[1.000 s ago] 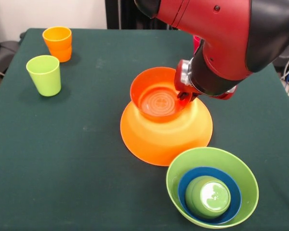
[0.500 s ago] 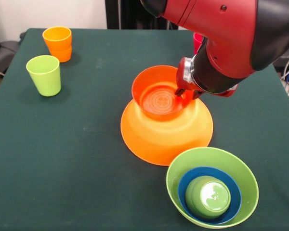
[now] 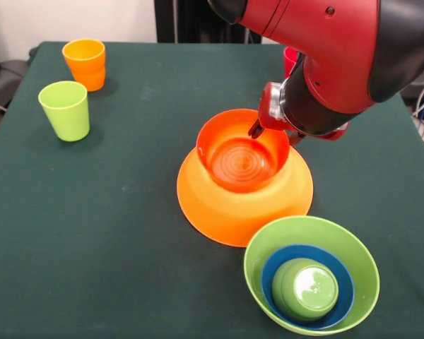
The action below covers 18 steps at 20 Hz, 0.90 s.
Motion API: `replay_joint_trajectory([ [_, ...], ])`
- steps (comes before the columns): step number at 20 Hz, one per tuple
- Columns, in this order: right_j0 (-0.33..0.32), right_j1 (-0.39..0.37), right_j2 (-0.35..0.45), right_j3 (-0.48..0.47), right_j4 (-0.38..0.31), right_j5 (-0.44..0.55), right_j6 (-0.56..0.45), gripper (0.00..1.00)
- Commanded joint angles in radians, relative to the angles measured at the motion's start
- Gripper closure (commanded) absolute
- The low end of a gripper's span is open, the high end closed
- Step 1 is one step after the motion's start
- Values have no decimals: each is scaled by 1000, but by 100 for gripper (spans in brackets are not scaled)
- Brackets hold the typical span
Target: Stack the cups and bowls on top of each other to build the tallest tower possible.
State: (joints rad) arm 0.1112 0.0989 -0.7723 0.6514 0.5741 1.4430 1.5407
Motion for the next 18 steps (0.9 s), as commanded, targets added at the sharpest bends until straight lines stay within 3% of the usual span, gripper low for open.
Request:
replay_joint_trajectory([
  [1, 15, 5, 142, 44, -66, 146, 52, 0],
  [7, 2, 21, 138, -3, -64, 184, 61, 0],
  [18, 0, -18, 120, -27, -71, 231, 62, 0],
])
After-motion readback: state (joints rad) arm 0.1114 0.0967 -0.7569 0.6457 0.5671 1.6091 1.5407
